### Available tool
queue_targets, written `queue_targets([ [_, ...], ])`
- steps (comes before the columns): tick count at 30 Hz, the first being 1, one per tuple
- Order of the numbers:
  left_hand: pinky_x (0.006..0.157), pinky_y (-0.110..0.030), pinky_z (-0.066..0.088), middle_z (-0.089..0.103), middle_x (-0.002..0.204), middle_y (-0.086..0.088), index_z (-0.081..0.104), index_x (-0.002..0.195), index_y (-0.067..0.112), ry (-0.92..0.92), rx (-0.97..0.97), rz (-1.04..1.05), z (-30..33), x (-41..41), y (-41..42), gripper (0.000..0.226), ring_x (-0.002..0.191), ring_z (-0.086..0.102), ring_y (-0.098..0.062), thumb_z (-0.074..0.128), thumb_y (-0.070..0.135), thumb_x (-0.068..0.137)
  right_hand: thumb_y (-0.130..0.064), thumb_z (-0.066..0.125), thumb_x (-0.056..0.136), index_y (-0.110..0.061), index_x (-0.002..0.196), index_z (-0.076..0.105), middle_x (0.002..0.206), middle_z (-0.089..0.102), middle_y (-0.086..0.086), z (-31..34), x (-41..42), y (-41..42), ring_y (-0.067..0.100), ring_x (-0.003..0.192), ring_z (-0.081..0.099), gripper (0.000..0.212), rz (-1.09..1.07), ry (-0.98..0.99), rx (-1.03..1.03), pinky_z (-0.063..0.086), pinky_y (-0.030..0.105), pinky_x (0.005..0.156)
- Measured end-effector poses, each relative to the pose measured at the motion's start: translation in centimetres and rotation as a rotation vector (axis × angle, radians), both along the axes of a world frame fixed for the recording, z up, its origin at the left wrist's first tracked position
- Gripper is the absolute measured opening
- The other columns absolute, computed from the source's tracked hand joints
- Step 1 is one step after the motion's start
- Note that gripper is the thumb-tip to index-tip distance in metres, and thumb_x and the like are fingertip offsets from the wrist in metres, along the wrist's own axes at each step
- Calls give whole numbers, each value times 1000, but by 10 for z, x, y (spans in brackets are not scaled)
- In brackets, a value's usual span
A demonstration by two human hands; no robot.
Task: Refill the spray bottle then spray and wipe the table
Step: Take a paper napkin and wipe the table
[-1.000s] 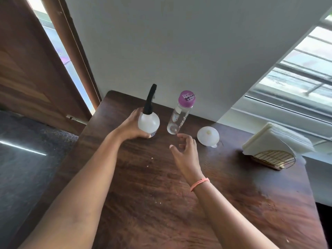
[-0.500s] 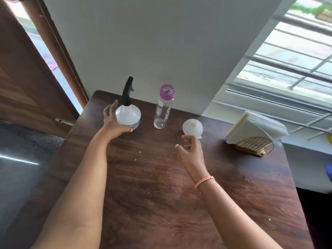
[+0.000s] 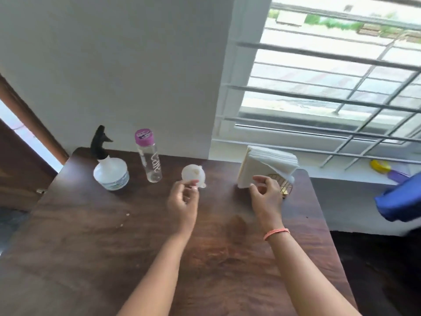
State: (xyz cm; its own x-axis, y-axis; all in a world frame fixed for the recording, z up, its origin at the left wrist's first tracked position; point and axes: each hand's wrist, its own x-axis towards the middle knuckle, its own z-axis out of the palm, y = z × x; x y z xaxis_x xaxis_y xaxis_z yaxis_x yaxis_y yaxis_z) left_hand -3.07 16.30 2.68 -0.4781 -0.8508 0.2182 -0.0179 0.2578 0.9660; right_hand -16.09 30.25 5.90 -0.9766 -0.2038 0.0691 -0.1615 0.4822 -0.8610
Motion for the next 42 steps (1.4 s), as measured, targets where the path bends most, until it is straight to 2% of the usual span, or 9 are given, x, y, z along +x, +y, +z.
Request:
queue_targets([
  [7,75,-9,46,70,108,7,70,107,20,-110,95,-243,7,-99,54,22,91,64,2,62,9,89,-9,69,82,-17,99,70,107,59,-3,-5,-56,41,24,101,58,19,81,243,118,49,46,92],
  [11,82,-26,54,69,106,8,66,105,26,-116,134,-211,-8,-128,66,24,96,67,-8,67,12,85,-13,71,81,-12,105,71,116,57,3,-10,-69,46,27,111,53,23,232,304,204,46,40,99],
  [15,74,-12,50,68,108,1,64,107,18,-106,190,-147,-11,-145,82,24,93,66,-8,65,4,87,-23,67,84,-16,119,67,135,50,5,-16,-75,51,28,126,38,36,298,333,427,35,42,107],
  [19,76,-17,52,66,109,0,61,108,17,-83,219,-95,-16,-157,90,28,97,66,-16,65,1,85,-28,56,92,-17,134,55,147,42,-2,-13,-81,57,28,130,31,43,357,328,542,28,36,109],
  [26,81,-21,51,51,122,6,52,120,30,-74,170,-22,-14,-160,94,52,102,59,-10,73,6,78,-14,68,78,-14,115,71,123,66,-8,-6,-92,71,26,108,50,37,250,492,294,43,41,92],
  [29,95,-31,48,50,120,18,52,122,37,-45,38,-40,-11,-160,94,56,111,55,-15,77,17,76,-11,74,76,-18,103,77,110,72,-11,0,-92,79,21,105,54,28,213,572,185,36,31,89],
  [32,102,-36,47,61,121,13,51,119,43,11,72,-126,-6,-158,91,50,117,58,-11,75,27,78,-10,75,74,-22,89,79,97,74,-14,7,-92,84,15,100,56,20,233,604,120,32,24,86],
  [37,81,-39,51,70,85,-2,64,92,44,-72,91,-189,2,-138,83,21,90,68,-28,65,60,78,-5,79,70,-26,77,78,86,72,-17,22,-80,87,13,95,57,22,218,594,49,30,20,89],
  [42,70,-25,53,75,83,11,72,95,33,-18,257,-387,24,-98,89,15,76,67,-5,66,20,91,-13,79,70,-22,105,65,117,60,-4,26,-60,87,25,108,55,39,137,585,68,25,18,91],
])
